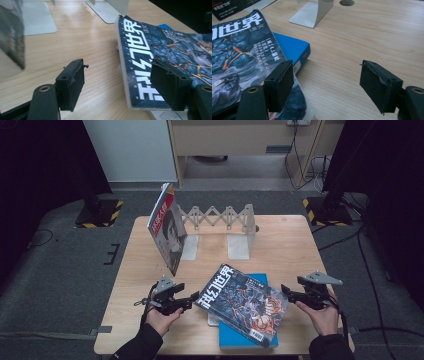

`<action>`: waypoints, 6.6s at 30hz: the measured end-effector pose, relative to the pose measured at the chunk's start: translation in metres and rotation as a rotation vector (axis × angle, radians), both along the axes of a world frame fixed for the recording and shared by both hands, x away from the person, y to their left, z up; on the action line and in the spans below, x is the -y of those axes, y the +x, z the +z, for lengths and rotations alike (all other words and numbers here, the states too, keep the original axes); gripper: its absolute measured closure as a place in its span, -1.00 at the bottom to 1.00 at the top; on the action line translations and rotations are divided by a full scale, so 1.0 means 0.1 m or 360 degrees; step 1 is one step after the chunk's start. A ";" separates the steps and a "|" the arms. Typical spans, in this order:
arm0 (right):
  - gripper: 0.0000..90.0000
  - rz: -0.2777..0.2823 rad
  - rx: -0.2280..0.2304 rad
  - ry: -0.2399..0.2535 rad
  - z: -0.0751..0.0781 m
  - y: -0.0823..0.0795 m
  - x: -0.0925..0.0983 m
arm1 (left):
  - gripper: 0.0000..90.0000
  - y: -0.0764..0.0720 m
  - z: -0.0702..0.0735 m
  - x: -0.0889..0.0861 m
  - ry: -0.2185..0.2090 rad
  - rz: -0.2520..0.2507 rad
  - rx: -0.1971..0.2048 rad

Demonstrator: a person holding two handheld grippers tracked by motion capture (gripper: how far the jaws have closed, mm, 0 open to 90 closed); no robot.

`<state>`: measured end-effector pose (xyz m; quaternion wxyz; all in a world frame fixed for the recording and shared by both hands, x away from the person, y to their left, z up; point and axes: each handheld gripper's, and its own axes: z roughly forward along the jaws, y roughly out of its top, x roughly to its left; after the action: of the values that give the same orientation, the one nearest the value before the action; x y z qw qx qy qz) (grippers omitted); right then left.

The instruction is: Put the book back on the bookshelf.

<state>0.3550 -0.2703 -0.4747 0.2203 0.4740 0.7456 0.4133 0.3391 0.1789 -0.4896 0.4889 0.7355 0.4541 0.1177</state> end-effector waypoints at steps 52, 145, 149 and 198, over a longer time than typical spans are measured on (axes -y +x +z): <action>-0.32 0.0143 -0.0162 0.0132 -0.24 -0.06 -0.26 | -0.15 0.11 -0.16 0.24 -0.0286 -0.0259 -0.0454; -0.46 -0.0133 -0.0210 -0.0066 -0.41 0.09 0.18 | 0.82 0.27 1.68 -0.16 -0.0502 0.0043 0.0093; -0.47 -0.0125 -0.0235 -0.0089 -0.43 0.10 0.18 | 0.82 0.29 1.75 -0.25 -0.0429 0.0127 0.0152; -0.44 -0.0077 -0.0255 -0.0137 -0.46 0.14 0.18 | 0.82 1.01 1.69 -0.27 0.0012 0.0700 0.0417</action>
<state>0.3687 -0.2879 -0.5208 0.1899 0.5135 0.7663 0.3362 0.4406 0.2059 -0.3205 0.5036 0.5992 0.5356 0.3171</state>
